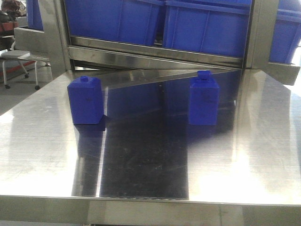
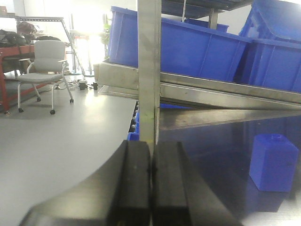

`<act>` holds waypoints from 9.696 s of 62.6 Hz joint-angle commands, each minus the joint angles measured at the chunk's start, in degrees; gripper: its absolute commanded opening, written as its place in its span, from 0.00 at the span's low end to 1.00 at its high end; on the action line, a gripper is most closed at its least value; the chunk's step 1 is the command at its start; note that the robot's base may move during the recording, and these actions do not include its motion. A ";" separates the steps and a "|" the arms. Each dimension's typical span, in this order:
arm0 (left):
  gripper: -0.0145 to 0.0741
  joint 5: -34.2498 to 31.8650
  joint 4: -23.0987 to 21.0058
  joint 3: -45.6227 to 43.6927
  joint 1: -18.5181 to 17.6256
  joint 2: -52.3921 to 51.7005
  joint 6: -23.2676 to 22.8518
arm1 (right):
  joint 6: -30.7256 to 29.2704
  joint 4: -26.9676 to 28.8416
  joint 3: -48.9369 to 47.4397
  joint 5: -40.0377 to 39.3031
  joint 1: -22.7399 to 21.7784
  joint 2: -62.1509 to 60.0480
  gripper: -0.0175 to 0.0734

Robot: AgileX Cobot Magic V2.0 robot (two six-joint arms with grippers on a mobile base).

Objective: Pick and sort blue part to right shelf

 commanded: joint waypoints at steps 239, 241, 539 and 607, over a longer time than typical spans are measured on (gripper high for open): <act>0.30 -4.70 -0.32 1.17 -0.44 -1.34 -0.15 | 28.82 -0.57 -105.06 75.79 27.04 115.23 0.60; 0.30 -4.70 -0.32 1.17 -0.44 -1.34 -0.15 | 28.75 -0.57 -105.06 75.63 27.04 114.96 0.60; 0.91 64.28 4.43 -92.21 -24.40 98.73 -24.83 | 1.38 -3.96 -25.12 11.57 3.28 19.34 0.60; 0.91 72.87 6.34 -104.34 -24.66 114.41 -28.11 | 1.38 -3.96 -25.12 11.57 3.28 19.34 0.60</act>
